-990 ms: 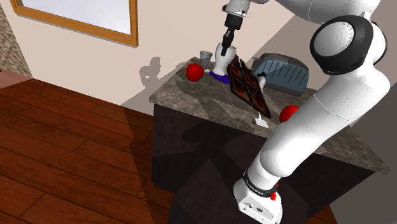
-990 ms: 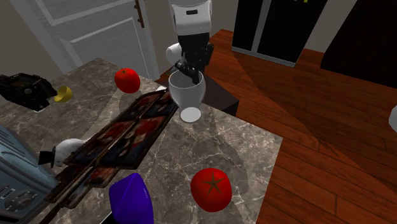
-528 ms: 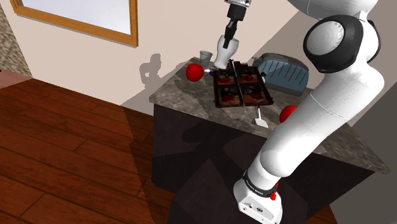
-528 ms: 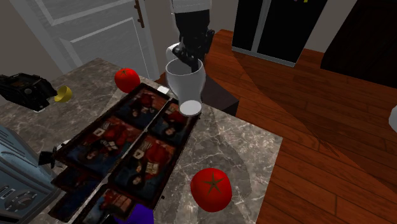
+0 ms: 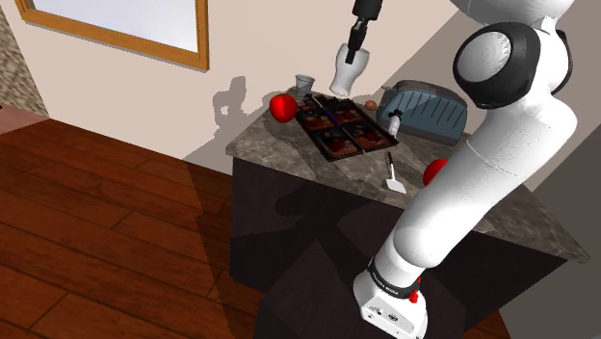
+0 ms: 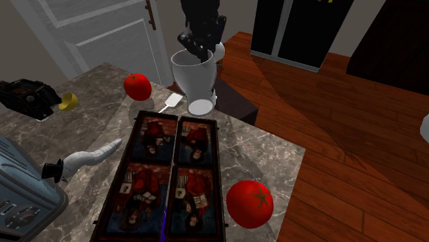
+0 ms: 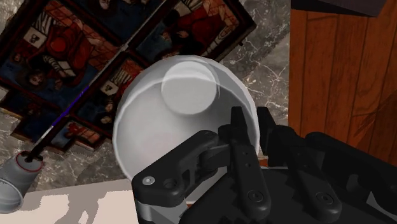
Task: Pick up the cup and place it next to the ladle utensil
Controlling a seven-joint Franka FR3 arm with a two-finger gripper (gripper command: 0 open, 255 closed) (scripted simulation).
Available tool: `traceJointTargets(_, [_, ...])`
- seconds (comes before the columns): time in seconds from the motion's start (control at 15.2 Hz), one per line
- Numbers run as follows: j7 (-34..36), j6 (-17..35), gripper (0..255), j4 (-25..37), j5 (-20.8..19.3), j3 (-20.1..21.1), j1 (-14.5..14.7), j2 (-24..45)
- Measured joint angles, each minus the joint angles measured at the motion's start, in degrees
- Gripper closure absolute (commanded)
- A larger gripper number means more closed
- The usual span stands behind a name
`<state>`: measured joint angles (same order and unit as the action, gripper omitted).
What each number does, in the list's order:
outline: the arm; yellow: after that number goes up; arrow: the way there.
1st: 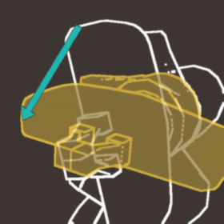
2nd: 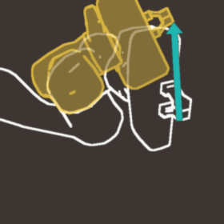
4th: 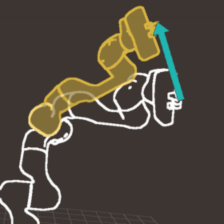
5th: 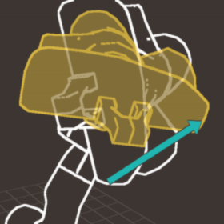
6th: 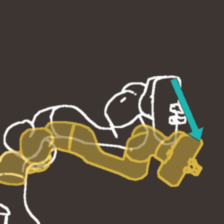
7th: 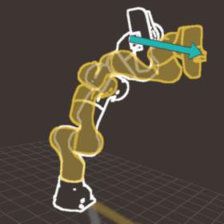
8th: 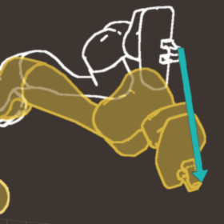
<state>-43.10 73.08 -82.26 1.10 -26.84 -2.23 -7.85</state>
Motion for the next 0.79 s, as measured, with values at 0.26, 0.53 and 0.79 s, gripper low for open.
traceJointTargets(0.26, [-2.62, -0.67, 255, -4.27, -2.81, -0.97, -1.38, -5.46])
traceJointTargets(0.53, [-5.75, -1.39, 255, -8.24, -5.85, -2.26, -3.05, -10.75])
traceJointTargets(0.79, [-9.99, -2.41, 255, -10.26, -8.61, -4.54, -4.82, -14.39])
